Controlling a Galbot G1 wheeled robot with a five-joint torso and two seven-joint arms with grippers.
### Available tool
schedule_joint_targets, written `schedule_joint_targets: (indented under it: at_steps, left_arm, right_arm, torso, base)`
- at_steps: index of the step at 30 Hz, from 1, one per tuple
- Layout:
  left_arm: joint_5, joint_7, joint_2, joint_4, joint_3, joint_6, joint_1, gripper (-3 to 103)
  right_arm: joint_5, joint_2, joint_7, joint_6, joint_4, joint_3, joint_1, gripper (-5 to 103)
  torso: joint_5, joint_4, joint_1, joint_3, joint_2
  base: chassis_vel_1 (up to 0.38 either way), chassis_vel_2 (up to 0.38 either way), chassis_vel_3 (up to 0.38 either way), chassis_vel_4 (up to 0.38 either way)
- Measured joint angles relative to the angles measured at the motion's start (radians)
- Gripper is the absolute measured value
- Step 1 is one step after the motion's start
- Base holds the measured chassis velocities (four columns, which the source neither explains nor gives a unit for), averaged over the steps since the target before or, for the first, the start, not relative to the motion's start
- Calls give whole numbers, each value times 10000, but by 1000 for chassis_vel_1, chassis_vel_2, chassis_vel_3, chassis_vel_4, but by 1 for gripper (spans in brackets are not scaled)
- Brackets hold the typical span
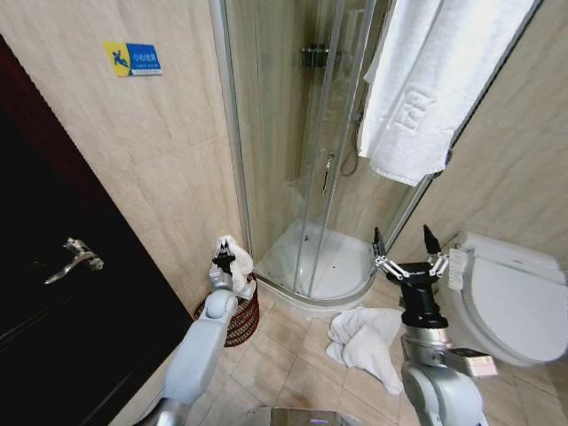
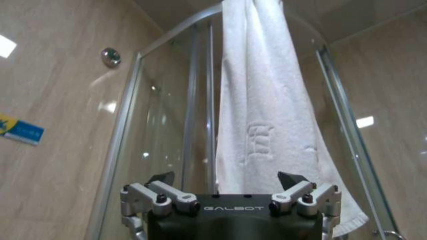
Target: Discard the used towel into the hamper.
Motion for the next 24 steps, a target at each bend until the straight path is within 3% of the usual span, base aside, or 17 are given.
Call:
schedule_joint_targets:
  at_steps: [2,5,8,18,20,24]
  left_arm:
    - [21,24,45,170,27,-59,-30,2]
    - [280,615,382,1466,243,-676,-371,2]
    - [306,950,448,2083,396,-869,-575,2]
    - [604,1569,321,4078,709,-1599,-1310,2]
    - [735,1948,330,4677,932,-1707,-1630,2]
    - [1101,2564,300,5682,1236,-1902,-2165,2]
  right_arm:
    - [58,12,62,45,-40,-18,99,100]
    - [419,-19,156,61,-61,-3,375,100]
    - [403,-77,32,104,44,31,363,100]
    - [-1,-121,-457,441,-56,68,365,100]
    - [204,-186,-862,567,-142,62,451,100]
    - [62,-238,-673,536,-385,64,574,100]
  torso:
    - [0,2,0,0,0]
    - [1,2,0,0,0]
    - [-1,2,1,0,0]
    - [0,0,0,0,0]
    - [-1,1,0,0,0]
    - [-1,0,0,0,0]
  base:
    - [0,0,0,0]
    - [0,0,0,0]
    - [0,0,0,0]
    - [0,0,0,0]
    - [0,0,0,0]
    - [0,0,0,0]
